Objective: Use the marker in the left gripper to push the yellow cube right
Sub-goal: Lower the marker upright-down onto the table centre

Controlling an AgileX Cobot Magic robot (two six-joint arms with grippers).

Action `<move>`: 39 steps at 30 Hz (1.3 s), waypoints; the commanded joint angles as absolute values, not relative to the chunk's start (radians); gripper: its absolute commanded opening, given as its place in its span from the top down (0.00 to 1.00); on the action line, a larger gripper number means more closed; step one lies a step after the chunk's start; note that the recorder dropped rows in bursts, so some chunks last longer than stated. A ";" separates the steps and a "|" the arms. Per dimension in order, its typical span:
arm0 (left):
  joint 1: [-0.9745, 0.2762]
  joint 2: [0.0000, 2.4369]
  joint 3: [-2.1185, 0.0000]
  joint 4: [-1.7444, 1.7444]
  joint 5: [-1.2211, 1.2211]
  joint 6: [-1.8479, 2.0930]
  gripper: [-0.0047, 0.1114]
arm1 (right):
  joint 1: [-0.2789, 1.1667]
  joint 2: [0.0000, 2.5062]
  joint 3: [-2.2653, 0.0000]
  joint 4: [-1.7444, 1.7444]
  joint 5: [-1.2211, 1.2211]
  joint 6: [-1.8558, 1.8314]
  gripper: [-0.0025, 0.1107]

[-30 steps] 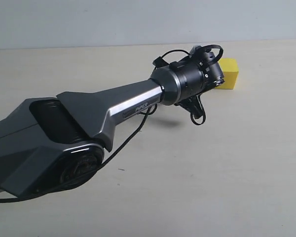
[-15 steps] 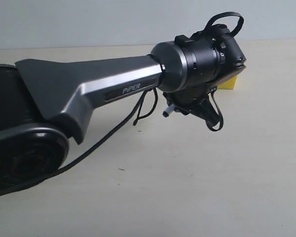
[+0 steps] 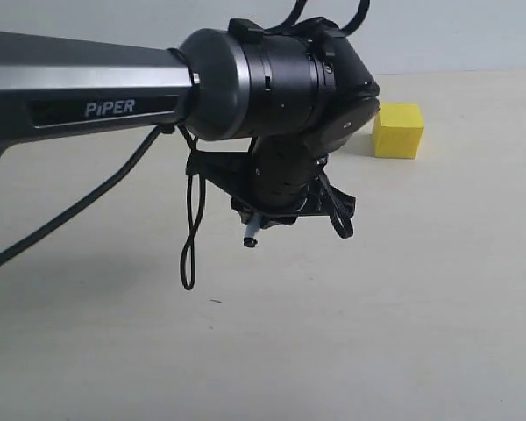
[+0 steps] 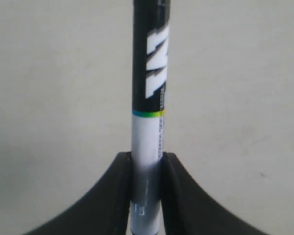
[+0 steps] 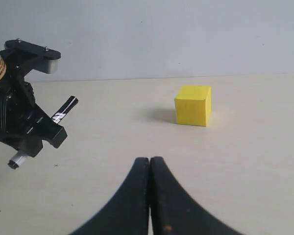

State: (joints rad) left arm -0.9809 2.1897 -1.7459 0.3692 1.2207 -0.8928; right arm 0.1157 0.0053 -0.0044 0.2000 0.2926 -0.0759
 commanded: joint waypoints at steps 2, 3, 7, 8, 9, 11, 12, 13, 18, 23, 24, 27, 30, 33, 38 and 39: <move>-0.943 2.178 -1.740 0.228 1.181 -0.932 0.96 | 0.117 0.000 0.000 0.202 0.286 -0.077 0.98; -0.934 2.178 -1.740 0.217 1.173 -0.932 0.96 | 0.117 0.000 0.000 0.202 0.286 -0.077 0.98; -0.899 2.178 -1.740 0.212 1.164 -0.955 0.96 | 0.117 0.000 0.000 0.202 0.286 -0.077 0.98; -0.891 2.178 -1.740 0.210 1.161 -0.960 0.96 | 0.117 0.000 0.000 0.202 0.286 -0.077 0.98; -0.878 2.178 -1.740 0.204 1.161 -0.960 0.96 | 0.117 0.000 0.000 0.202 0.286 -0.077 0.98; -0.860 2.178 -1.740 0.199 1.163 -0.960 0.96 | 0.117 0.000 0.000 0.202 0.286 -0.077 0.98; -0.853 2.178 -1.740 0.194 1.163 -0.960 0.96 | 0.117 0.000 0.000 0.202 0.286 -0.077 0.98; -0.847 2.178 -1.740 0.191 1.163 -0.960 0.96 | 0.117 0.000 0.000 0.202 0.286 -0.077 0.98; -0.837 2.178 -1.740 0.189 1.139 -0.960 0.96 | 0.117 0.000 0.000 0.202 0.286 -0.077 0.98; -0.837 2.178 -1.719 0.162 1.082 -0.963 0.96 | 0.117 0.000 0.000 0.202 0.286 -0.077 0.98; -0.837 2.178 -1.711 0.160 1.075 -0.969 0.96 | 0.117 0.000 0.000 0.202 0.286 -0.077 0.98; -0.837 2.178 -1.689 0.160 1.065 -0.968 0.96 | 0.117 0.000 0.000 0.202 0.286 -0.077 0.98; -0.837 2.178 -1.667 0.160 1.043 -0.964 0.96 | 0.117 0.000 0.000 0.202 0.286 -0.077 0.98; -0.837 2.178 -1.642 0.160 0.999 -0.962 0.96 | 0.117 0.000 0.000 0.202 0.286 -0.077 0.98; -0.837 2.178 -1.614 0.160 0.952 -0.962 0.96 | 0.117 0.000 0.000 0.202 0.286 -0.077 0.98; -0.837 2.180 -1.614 0.160 0.952 -0.962 0.96 | 0.117 0.000 0.000 0.202 0.286 -0.077 0.98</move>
